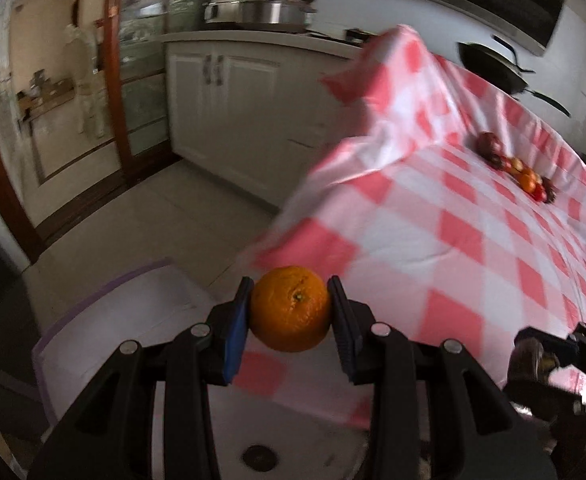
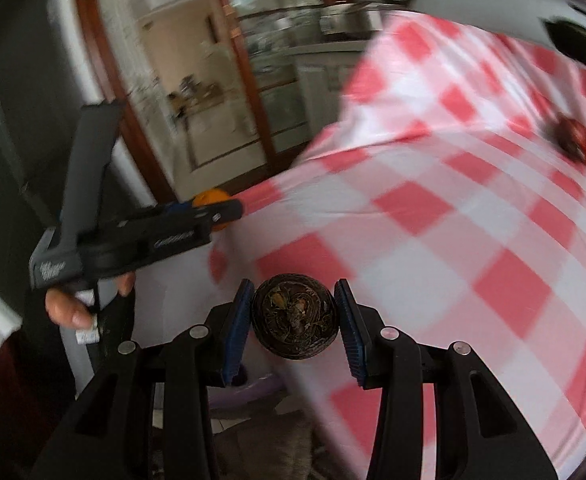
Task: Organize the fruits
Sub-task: 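Carry the dark fruit and the mandarin toward the white bin, then open both tools to drop the dark fruit and mandarin into the bin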
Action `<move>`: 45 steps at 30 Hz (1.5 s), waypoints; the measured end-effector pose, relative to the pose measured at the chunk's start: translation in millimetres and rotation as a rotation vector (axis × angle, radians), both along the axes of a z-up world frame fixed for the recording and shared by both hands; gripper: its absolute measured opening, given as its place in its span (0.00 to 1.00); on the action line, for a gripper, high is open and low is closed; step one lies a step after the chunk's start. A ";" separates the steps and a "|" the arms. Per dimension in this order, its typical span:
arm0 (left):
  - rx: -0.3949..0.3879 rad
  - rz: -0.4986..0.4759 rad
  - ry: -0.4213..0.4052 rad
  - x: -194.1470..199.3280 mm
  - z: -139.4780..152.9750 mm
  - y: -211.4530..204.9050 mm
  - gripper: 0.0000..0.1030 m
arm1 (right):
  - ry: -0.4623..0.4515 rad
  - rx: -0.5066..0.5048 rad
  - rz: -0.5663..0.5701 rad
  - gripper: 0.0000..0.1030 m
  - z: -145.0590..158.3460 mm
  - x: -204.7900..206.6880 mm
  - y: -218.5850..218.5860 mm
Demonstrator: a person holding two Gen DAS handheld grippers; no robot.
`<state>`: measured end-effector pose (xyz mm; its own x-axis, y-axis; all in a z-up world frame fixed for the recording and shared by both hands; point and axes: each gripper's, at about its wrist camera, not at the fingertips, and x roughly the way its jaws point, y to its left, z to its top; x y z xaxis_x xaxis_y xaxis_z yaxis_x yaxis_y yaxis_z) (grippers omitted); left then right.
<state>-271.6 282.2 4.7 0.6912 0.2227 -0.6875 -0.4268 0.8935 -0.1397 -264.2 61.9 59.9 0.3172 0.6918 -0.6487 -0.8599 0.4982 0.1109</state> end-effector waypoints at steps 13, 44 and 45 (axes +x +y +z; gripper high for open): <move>-0.069 0.218 0.167 -50.2 -66.0 84.0 0.37 | -0.014 -0.300 0.342 0.40 -76.6 -65.8 119.3; -0.078 0.375 0.337 -55.7 -108.5 114.9 0.80 | 0.066 -0.259 0.326 0.70 -77.3 -56.6 119.2; -0.039 0.387 0.314 -54.7 -97.2 112.3 0.81 | 0.053 -0.219 0.322 0.71 -63.8 -55.9 108.8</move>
